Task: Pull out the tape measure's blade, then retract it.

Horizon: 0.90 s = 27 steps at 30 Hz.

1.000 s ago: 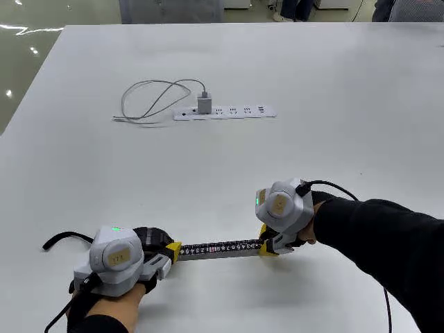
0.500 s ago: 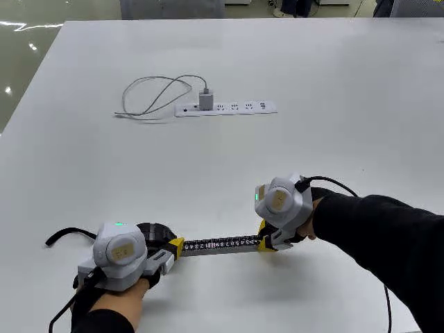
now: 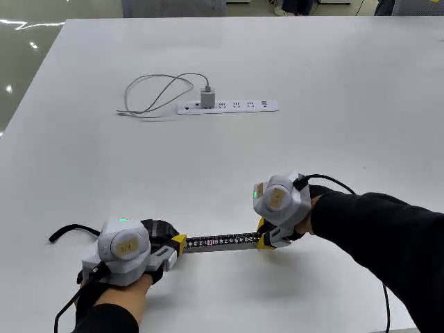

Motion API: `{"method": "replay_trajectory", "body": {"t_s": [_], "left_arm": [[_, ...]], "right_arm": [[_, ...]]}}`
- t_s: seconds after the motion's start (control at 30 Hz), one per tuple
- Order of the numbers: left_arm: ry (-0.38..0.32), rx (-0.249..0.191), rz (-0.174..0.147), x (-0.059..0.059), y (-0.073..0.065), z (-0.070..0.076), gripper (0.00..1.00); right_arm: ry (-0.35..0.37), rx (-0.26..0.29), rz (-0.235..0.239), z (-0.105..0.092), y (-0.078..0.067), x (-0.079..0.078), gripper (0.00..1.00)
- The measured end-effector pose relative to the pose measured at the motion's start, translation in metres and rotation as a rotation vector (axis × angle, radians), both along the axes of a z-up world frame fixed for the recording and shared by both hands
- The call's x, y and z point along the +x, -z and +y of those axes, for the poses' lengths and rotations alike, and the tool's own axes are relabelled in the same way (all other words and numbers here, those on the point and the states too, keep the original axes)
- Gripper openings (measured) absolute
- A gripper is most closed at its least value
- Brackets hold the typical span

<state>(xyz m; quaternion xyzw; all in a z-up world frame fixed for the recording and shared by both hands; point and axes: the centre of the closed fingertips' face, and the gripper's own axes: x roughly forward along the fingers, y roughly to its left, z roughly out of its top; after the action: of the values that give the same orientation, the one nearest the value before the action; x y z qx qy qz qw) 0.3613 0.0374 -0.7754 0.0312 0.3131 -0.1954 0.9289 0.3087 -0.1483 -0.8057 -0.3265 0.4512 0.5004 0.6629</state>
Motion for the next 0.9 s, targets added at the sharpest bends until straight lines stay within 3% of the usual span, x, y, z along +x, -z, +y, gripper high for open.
{"method": "replay_trajectory", "body": {"t_s": [0.9], "left_arm": [[0.001,0.002,0.0,0.001,0.0,0.0,0.62]], "right_arm": [[0.003,0.013,0.001,0.011,0.001,0.003,0.1]]}}
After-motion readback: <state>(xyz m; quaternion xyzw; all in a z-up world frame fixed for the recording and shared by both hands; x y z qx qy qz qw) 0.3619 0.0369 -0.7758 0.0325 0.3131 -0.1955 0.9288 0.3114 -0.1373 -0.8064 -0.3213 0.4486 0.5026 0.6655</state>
